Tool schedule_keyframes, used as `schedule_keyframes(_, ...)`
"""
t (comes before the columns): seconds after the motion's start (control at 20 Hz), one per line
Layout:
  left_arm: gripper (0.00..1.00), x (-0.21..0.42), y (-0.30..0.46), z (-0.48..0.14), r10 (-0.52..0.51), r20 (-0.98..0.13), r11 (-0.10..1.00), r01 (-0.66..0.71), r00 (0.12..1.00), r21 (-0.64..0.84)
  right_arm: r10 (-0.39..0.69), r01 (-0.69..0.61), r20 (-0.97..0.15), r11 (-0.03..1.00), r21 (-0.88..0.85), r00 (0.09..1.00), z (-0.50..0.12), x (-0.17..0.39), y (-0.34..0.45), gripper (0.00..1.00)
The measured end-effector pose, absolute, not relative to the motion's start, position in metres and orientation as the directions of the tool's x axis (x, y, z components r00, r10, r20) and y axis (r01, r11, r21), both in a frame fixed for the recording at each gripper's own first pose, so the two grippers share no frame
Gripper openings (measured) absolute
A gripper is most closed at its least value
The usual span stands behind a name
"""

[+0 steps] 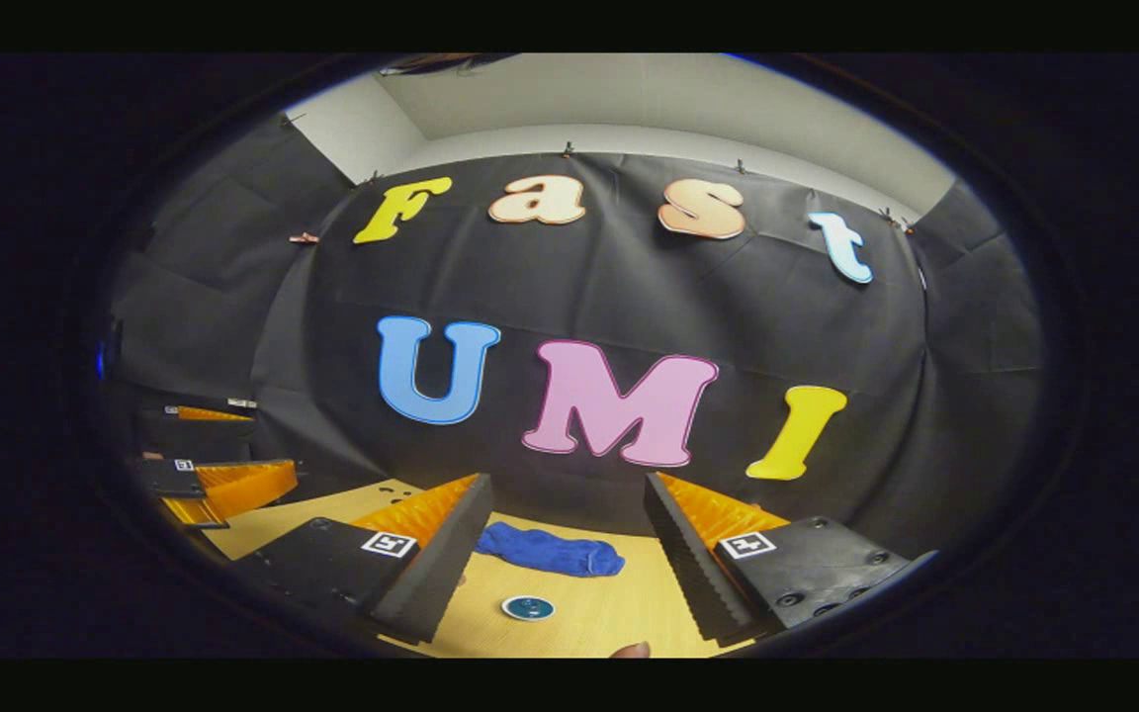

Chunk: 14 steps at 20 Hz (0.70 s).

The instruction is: Open the teacup lid with one hand, grasp the water bottle and pour water into the teacup with the other hand; after pouring, place the water bottle on the coaster and then close the teacup lid.

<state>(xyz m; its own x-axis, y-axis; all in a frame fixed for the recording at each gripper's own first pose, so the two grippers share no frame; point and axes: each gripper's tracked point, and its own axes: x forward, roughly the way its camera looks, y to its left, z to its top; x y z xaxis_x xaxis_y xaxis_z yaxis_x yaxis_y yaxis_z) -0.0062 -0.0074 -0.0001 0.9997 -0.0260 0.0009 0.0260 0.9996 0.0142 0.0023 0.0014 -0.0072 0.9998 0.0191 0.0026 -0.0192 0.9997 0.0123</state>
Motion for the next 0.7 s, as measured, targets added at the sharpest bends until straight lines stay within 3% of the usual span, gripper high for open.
schedule_keyframes(0.25,0.95,0.001,-0.006,-0.017,-0.023,-0.012,1.0,0.023,1.0,-0.003,0.064,-0.063,-0.046,0.998,0.032,0.997,-0.053,0.018,0.012,0.95)
schedule_keyframes(0.7,0.95,0.043,-0.012,-0.105,-0.006,-0.031,1.0,0.006,0.999,0.003,0.112,-0.102,-0.205,0.993,0.06,0.972,-0.236,0.065,0.018,0.92)
